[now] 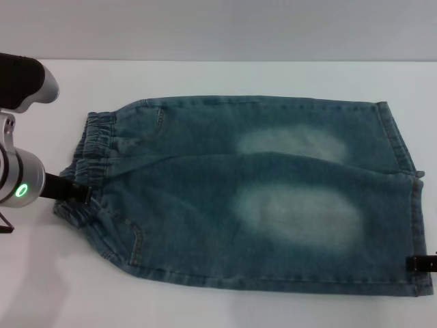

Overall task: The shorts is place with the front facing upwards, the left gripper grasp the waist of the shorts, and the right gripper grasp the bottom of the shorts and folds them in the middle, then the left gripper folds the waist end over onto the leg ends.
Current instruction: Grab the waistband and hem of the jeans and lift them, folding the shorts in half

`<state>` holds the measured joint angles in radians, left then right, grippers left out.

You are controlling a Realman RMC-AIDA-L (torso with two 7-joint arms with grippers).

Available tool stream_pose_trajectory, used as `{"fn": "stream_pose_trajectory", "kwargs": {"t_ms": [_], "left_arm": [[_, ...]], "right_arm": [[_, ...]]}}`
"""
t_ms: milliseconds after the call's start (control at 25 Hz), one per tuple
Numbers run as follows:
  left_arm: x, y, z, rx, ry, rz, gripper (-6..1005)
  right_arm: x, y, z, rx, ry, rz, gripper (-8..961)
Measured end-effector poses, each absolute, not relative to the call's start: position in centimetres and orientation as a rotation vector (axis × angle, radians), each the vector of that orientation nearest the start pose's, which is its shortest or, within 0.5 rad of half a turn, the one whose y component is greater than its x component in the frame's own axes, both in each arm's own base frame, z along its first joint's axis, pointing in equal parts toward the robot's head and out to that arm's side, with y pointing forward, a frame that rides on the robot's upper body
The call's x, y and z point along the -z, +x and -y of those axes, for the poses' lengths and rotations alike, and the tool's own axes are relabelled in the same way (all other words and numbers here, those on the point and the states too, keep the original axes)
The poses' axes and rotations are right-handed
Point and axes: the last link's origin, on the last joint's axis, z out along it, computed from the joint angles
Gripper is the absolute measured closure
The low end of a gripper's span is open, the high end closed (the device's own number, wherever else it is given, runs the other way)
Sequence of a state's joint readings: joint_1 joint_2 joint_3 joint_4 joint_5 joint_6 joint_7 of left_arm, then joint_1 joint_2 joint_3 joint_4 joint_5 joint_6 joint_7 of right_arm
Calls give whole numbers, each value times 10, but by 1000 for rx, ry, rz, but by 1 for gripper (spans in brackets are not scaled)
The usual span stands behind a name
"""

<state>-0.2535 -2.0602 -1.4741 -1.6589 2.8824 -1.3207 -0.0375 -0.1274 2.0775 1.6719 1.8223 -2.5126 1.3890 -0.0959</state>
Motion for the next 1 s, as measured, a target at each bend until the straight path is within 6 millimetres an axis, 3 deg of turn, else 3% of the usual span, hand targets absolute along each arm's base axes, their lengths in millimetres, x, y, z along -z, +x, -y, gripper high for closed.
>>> {"fn": "stream_pose_trajectory", "kwargs": {"t_ms": [1000], "left_arm": [[-14, -224, -319, -342, -1990, 1224, 943]], "right_arm": [[-27, 281, -232, 146, -1931, -1713, 488]]}}
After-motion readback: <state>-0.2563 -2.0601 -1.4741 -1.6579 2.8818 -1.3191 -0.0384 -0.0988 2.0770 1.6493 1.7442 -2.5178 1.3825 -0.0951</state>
